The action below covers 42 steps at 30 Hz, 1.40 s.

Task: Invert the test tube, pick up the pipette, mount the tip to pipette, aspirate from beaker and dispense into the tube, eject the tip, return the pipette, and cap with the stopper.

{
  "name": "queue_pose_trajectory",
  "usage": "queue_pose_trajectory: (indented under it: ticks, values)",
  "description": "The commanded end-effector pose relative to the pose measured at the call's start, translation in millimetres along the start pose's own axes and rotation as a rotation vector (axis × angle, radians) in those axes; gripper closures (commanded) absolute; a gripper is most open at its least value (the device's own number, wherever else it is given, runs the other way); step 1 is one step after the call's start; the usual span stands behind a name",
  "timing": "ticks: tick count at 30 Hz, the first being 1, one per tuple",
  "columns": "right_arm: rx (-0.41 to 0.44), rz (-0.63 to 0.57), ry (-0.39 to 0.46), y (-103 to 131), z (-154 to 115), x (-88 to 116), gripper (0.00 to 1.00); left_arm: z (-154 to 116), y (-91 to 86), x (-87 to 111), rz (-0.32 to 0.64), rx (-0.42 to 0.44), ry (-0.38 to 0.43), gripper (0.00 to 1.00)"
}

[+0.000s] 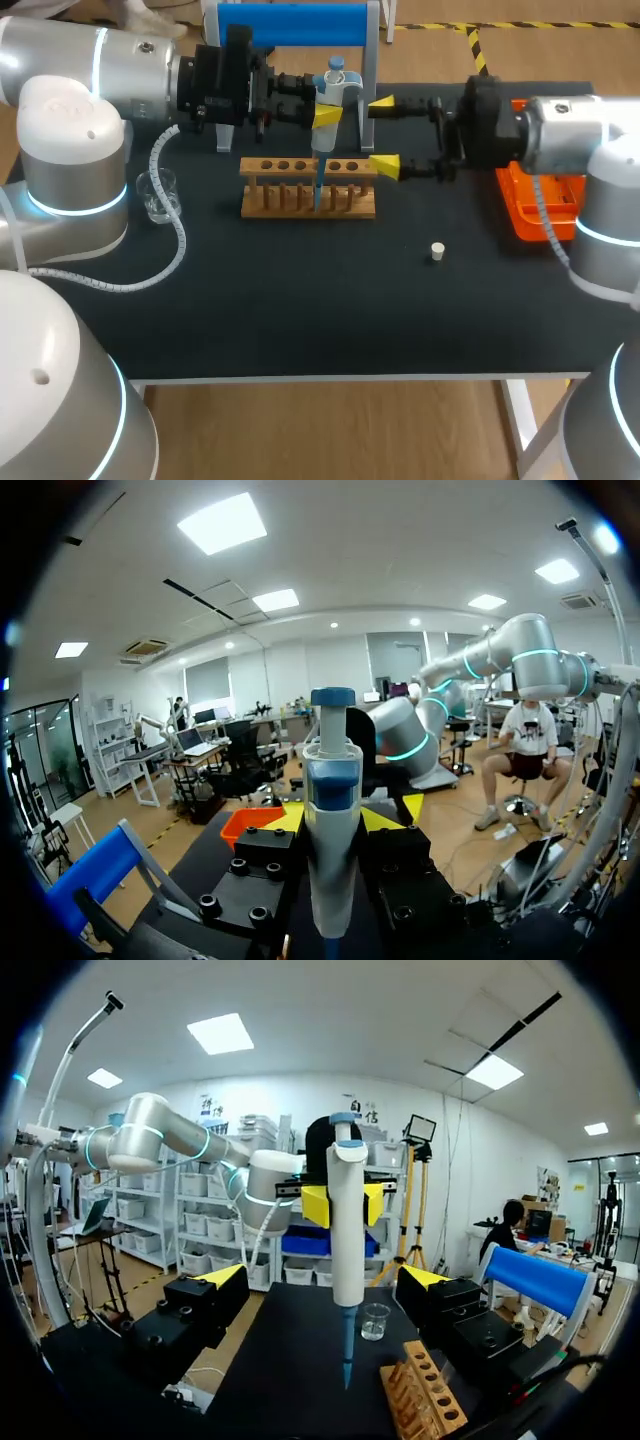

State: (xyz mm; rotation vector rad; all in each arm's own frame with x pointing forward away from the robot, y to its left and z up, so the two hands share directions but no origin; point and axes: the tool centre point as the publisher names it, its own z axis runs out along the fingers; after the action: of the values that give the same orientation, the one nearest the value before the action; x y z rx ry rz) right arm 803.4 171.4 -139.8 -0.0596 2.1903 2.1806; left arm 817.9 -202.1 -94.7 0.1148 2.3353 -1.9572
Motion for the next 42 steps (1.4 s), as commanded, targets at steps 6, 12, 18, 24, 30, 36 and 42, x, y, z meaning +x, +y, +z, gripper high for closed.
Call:
queue_pose_trajectory:
  ticks: [6,12,18,24,30,36,42]
  values:
    - [0.02,-0.002,0.002,0,19,-11,0.0,-1,0.5,0.7,0.002,0.004,-0.001,1.0]
    - [0.009,0.012,-0.013,-2,27,-18,0.0,-1,0.5,0.7,0.002,0.004,-0.001,1.0]
    - [-0.006,0.0,-0.017,2,38,-17,0.0,-1,0.5,0.7,0.002,0.004,-0.001,1.0]
    - [-0.023,-0.006,-0.045,2,46,-17,0.0,-1,0.5,0.7,0.002,0.004,-0.001,1.0]
    - [-0.048,0.012,-0.073,-1,53,-20,0.12,-1,0.5,0.7,0.002,0.004,-0.001,1.0]
    - [-0.057,0.012,-0.077,-2,60,-22,0.24,-1,0.5,0.7,0.002,0.004,-0.001,1.0]
    - [-0.067,0.005,-0.087,0,64,-23,0.27,-1,0.5,0.7,0.002,0.004,-0.001,1.0]
